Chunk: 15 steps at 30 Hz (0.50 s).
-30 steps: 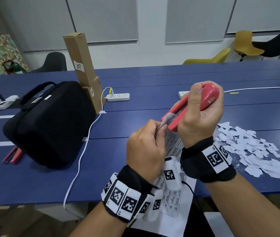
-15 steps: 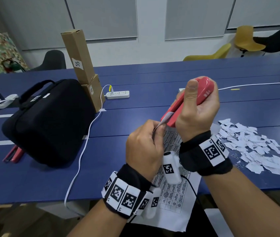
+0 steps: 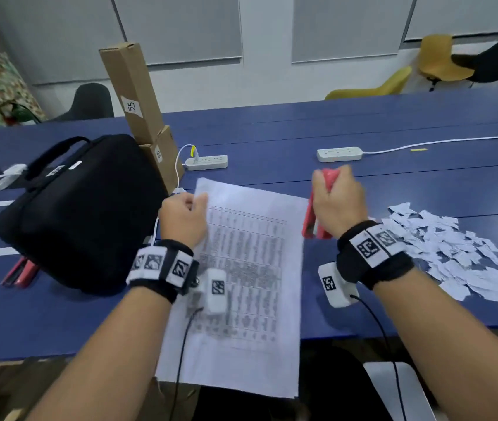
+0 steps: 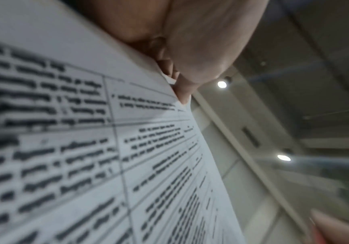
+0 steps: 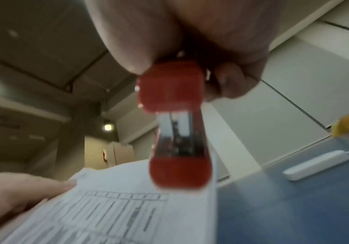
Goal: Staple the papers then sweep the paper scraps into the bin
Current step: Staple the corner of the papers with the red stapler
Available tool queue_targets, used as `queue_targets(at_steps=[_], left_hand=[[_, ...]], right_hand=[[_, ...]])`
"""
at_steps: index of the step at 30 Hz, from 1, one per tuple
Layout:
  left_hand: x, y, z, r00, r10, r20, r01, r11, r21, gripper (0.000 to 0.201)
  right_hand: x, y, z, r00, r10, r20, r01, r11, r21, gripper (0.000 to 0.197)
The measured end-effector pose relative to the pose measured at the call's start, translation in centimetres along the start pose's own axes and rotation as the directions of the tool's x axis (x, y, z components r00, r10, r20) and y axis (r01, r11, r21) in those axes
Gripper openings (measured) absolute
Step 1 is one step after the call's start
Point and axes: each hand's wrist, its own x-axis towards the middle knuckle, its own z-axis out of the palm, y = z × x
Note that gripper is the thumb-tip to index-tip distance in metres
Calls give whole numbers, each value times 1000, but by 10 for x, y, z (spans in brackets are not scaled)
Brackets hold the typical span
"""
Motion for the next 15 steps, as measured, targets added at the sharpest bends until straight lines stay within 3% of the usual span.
queue_targets(at_steps=[3,6,10,15], left_hand=[[29,-28,5,984,-180,15,176,972,154,48],[46,-52,13,920,-391,29,375,900,220,43],[60,-76,25,849,-524,73,486,826,285,47],[67,-81,30,806,-587,80,517,763,387,50]], right_hand=[[7,15,29,942,189,277,-101,947,-304,46],[7,26,53,849,259,460,-10,878,-478,35],[8,30,68,785,302,541,65,828,-557,36],[14,27,75,775,299,556,72,834,-548,32]])
